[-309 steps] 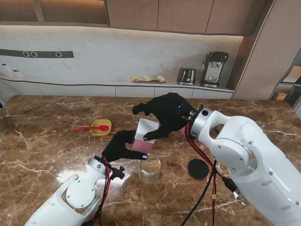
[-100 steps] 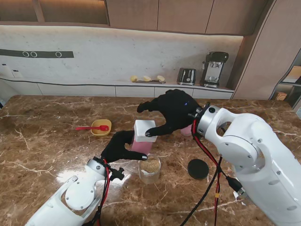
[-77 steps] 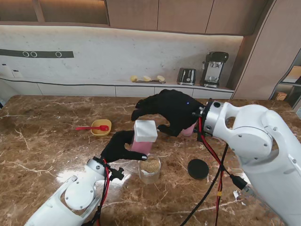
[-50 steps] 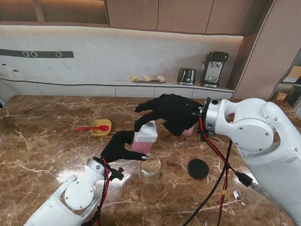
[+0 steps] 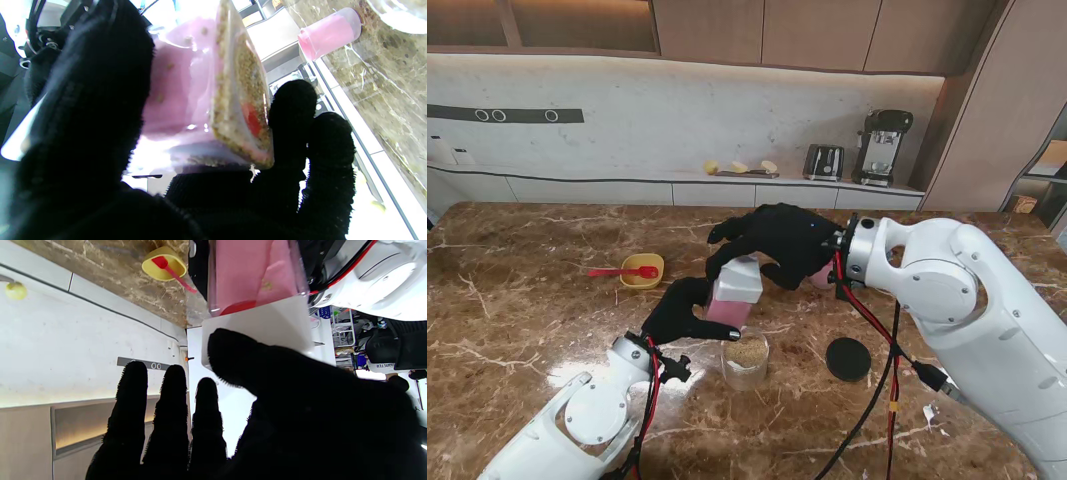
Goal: Measure grain into the airtight container
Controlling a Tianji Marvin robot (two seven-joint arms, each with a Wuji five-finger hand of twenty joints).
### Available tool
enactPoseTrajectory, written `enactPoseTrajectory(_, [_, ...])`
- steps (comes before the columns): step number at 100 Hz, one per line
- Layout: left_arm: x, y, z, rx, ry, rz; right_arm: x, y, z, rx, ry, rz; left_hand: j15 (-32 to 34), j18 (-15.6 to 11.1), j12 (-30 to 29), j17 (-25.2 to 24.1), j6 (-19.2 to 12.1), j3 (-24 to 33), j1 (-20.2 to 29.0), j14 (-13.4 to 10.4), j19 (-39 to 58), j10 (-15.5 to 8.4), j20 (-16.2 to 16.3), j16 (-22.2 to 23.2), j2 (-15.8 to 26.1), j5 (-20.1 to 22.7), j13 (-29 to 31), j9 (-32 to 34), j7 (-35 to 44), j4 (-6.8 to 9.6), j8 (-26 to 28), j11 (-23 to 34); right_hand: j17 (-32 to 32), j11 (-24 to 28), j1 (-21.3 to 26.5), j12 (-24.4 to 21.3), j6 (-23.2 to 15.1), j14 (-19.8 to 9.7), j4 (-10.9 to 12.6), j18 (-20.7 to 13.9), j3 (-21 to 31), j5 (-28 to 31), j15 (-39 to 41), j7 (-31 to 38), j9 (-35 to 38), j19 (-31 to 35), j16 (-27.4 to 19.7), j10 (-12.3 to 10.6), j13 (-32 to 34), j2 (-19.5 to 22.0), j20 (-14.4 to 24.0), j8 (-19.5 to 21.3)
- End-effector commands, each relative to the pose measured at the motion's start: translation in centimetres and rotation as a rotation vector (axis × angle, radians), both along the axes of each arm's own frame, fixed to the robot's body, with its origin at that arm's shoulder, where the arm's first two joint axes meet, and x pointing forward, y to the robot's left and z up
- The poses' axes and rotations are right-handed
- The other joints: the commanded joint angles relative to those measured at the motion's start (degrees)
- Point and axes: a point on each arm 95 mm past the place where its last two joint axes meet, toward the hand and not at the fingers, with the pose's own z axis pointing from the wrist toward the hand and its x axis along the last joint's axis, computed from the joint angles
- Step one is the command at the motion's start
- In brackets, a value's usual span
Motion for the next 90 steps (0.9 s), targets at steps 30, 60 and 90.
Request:
enactPoseTrajectory(30, [-0.2,-0.2,-0.1,-0.013,-0.001,0.002,-0.4,0.8,-0.4,-0.033,0.01,-0.02,1.12,-1.33,3.01,-0.26,-23.1,30.29,12.72,-4.05,1.12,-11.41,0.73,0.63,24.78,8.31,0.87,7.68,40.13,-0.56,-0.08,9.75,-0.73,-2.49,-21.96,4.63,11.03,-1.32,-4.07,0.0,-15.68,8.13,2.12,6.72,8.79,3.49,2.02,-0.98,-1.1,2.02,4.36,2.0])
enactPoseTrajectory(60, [-0.4,-0.1,-0.1,-0.015,-0.003,0.007,-0.7,2.4,-1.3,0.024,-0.071,-0.123,1.12,-1.37,3.05,-0.28,-23.16,30.31,12.73,-4.13,1.09,-11.47,0.74,0.64,24.77,8.25,0.87,7.65,40.13,-0.55,-0.06,9.79,12.01,5.36,-32.64,13.64,15.98,0.27,0.49,1.1,-34.93,15.68,10.58,9.96,33.48,17.09,8.24,-2.71,19.46,13.63,5.9,0.17])
enactPoseTrajectory(90, [-0.5,0.1,-0.1,-0.013,-0.002,0.01,-1.3,2.4,-1.8,0.043,-0.117,-0.225,1.12,-1.44,3.0,-0.18,-23.09,30.41,12.67,-4.12,1.11,-11.42,0.74,0.63,24.76,8.26,0.95,7.74,40.17,-0.55,-0.04,9.8,12.99,6.93,-49.15,11.99,18.13,1.39,3.21,0.59,-28.17,7.13,9.62,-0.41,36.14,21.34,7.17,-2.9,21.65,22.14,-0.59,-11.81])
